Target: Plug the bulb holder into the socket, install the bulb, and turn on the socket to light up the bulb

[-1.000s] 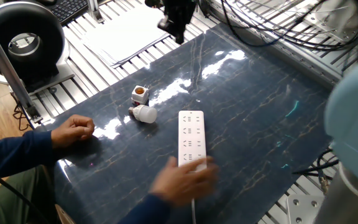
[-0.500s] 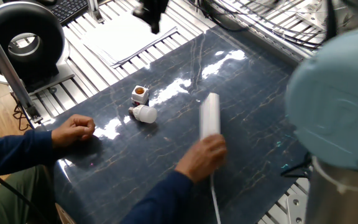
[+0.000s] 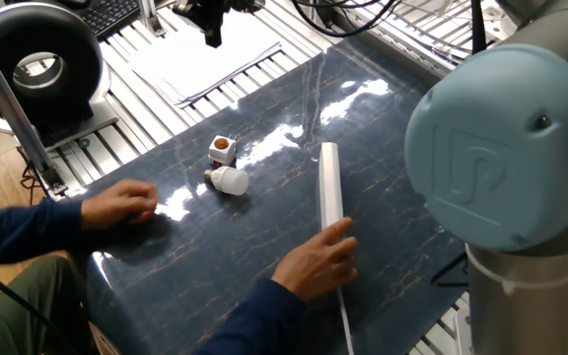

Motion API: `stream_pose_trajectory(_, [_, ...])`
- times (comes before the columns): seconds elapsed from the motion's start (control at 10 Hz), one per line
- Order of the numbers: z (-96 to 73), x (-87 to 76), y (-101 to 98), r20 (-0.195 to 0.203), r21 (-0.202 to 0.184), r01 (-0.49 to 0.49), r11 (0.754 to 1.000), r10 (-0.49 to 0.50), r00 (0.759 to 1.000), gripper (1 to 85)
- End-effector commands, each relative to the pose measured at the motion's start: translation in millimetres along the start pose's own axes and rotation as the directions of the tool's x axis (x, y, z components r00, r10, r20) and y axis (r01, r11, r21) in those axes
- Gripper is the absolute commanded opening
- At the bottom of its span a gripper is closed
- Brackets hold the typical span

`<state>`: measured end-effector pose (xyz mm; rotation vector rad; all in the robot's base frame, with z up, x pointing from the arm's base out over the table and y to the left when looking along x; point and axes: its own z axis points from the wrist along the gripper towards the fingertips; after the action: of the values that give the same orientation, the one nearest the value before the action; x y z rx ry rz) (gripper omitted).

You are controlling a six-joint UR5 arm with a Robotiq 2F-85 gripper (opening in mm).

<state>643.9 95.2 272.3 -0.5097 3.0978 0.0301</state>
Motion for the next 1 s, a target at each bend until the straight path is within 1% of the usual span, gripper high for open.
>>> stream_pose_trajectory(0.0, [-12.4,-1.7,-15.8,0.019,0.018,-0.002,1.000,0.001,1.000,1.0])
stream_pose_trajectory(0.1, [-16.5,0.1,-1.9,0.001,-0.019,-0.043,0.999,0.043,0.999,1.0])
stream_pose_trajectory(0.2, [-12.3,-0.6,-2.0,-0.010,-0.009,-0.048,0.999,0.048,0.999,1.0])
stream_pose_trajectory(0.3, [-7.4,-1.8,1.6,-0.005,-0.028,-0.046,0.999,0.046,0.999,1.0])
stream_pose_trajectory(0.4, [-2.4,-8.8,11.6,0.011,-0.070,-0.059,0.996,0.060,0.998,1.0])
stream_pose_trajectory(0.5, [0.3,-12.0,11.5,0.019,-0.071,-0.059,0.996,0.061,0.998,1.0])
stream_pose_trajectory(0.6, [1.2,-15.6,14.9,0.028,-0.084,-0.080,0.993,0.083,0.996,1.0])
stream_pose_trajectory(0.8, [4.6,-20.2,12.6,0.040,-0.077,-0.100,0.992,0.103,0.994,1.0])
stream_pose_trajectory(0.9, [6.3,-22.3,15.1,0.042,-0.086,-0.115,0.990,0.119,0.992,1.0])
